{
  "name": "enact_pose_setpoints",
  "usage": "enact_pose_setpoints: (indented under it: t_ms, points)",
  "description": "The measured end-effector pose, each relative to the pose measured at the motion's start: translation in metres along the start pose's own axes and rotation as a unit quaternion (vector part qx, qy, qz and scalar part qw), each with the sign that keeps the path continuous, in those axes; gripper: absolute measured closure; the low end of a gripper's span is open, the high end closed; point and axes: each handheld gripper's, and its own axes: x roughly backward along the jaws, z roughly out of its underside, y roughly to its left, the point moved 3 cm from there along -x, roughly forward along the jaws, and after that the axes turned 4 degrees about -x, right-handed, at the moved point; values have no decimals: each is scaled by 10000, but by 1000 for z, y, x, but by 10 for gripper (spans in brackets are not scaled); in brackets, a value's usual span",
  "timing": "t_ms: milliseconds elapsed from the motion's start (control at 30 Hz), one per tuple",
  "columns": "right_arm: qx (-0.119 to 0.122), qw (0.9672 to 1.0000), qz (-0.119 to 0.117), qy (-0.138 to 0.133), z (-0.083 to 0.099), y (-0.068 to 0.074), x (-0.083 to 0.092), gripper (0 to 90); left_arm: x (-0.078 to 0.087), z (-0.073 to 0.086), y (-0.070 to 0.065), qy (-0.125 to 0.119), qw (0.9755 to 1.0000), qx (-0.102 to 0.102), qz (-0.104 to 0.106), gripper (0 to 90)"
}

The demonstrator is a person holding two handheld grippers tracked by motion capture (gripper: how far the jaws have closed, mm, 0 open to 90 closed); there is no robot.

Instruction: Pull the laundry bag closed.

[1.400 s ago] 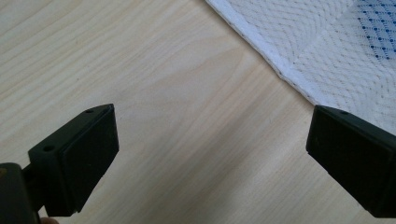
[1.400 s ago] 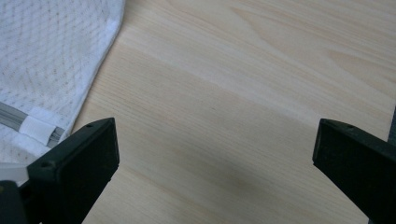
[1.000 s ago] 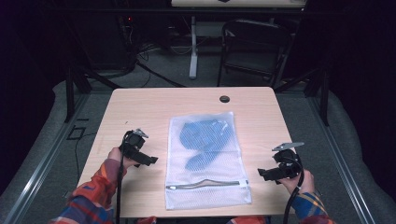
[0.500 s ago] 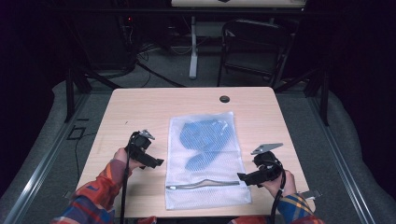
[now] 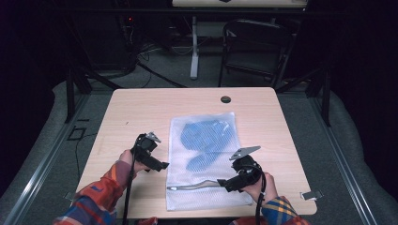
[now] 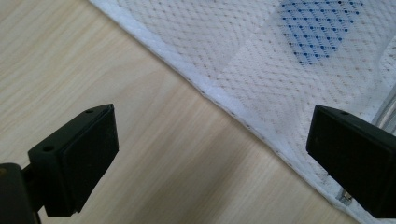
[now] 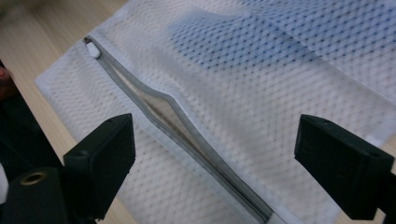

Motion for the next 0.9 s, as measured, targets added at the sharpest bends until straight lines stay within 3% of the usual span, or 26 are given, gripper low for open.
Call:
enact_pose_setpoints:
  t_ms: [467, 667, 900]
  points:
    - [353, 9985, -372, 191, -12, 33, -30, 292, -6, -7, -20, 108, 9992, -279, 256, 91]
    - [526, 9970, -470, 314, -15, 47, -42, 366, -6, -9, -26, 208, 9981, -446, 380, 174]
    - [743, 9950, -574, 345, -19, 63, -56, 490, -8, -7, -34, 341, 9956, -526, 702, 278]
